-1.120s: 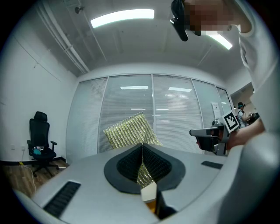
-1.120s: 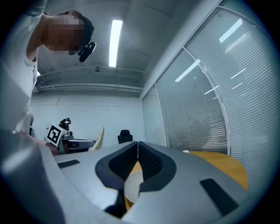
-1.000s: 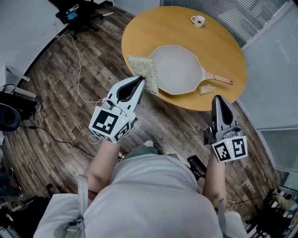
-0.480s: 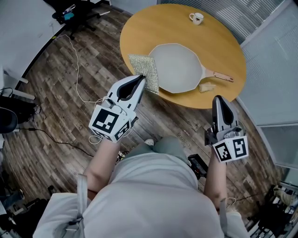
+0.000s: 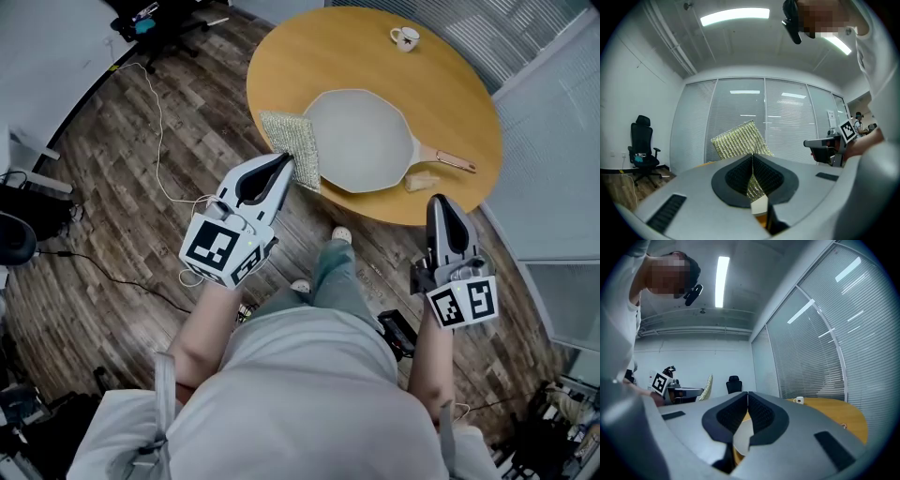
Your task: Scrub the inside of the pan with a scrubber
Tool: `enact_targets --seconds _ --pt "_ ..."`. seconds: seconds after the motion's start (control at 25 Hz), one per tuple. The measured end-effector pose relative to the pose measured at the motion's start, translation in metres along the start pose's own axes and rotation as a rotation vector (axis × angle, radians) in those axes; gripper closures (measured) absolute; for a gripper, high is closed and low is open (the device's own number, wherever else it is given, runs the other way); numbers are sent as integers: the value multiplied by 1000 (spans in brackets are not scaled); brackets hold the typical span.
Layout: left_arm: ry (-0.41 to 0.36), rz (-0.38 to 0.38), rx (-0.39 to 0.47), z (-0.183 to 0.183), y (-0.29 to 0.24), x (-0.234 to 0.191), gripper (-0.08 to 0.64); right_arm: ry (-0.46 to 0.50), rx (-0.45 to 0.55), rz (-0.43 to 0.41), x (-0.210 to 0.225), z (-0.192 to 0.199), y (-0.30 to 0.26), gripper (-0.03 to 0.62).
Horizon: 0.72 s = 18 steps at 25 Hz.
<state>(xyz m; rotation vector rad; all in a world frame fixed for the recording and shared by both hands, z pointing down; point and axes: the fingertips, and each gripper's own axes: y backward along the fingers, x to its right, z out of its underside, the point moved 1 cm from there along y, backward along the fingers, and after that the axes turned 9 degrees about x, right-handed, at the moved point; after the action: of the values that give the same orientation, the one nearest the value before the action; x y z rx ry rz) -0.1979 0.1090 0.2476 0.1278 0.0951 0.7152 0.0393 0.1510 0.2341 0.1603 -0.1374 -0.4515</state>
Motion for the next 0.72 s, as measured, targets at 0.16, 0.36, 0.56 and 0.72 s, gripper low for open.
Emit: enact_targets --seconds 0.16,0.36,0.56,0.72 --pt "-8 -18 2 1 -10 -10 543 -3 8 -20 8 1 -18 571" --pt "-11 -32 -2 3 -32 -20 543 -15 13 -29 29 4 -40 572" --pt "-8 -47 -15 12 -56 -28 543 -34 -10 -43 52 16 -59 572" --pt "-8 -69 -18 18 -84 -36 543 -44 -15 -65 78 21 -83 571"
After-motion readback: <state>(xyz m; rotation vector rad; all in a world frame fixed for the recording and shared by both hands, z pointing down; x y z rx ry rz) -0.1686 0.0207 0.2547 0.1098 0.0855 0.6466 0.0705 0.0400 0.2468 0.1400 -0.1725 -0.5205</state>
